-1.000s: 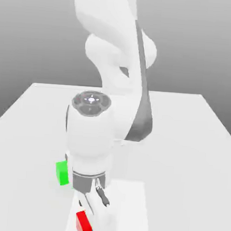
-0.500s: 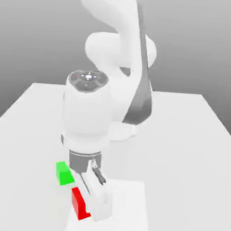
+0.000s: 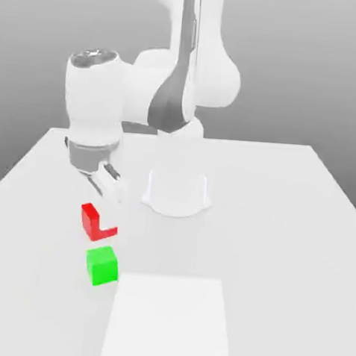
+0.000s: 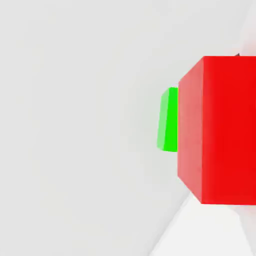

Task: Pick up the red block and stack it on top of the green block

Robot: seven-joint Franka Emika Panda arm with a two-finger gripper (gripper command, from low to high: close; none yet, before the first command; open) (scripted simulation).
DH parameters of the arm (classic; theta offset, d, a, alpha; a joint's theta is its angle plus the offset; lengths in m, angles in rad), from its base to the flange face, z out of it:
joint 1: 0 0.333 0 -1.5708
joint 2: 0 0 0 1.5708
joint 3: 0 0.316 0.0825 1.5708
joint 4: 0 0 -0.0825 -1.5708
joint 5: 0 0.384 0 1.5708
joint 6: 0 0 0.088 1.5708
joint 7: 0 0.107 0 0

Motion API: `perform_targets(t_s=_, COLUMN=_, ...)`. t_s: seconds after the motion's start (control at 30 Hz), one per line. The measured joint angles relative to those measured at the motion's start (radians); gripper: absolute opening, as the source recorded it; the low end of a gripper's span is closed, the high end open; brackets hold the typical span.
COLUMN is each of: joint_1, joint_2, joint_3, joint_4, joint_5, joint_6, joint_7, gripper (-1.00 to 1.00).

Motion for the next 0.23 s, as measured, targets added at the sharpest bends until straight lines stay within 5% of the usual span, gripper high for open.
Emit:
perform_targets(t_s=0.13, joint_1=0.006, joint_2=0.140, joint_3=-0.004, joint_4=0.004, joint_5=0.011, joint_6=0.137, joint_7=-0.009, gripper=-1.00)
perform_targets(t_s=0.17, joint_1=0.009, joint_2=0.168, joint_3=-0.006, joint_4=0.005, joint_5=0.015, joint_6=0.164, joint_7=-0.012, gripper=1.00)
perform_targets(t_s=0.23, joint_1=0.009, joint_2=0.168, joint_3=-0.006, joint_4=0.005, joint_5=0.015, joint_6=0.164, joint_7=-0.012, gripper=1.00)
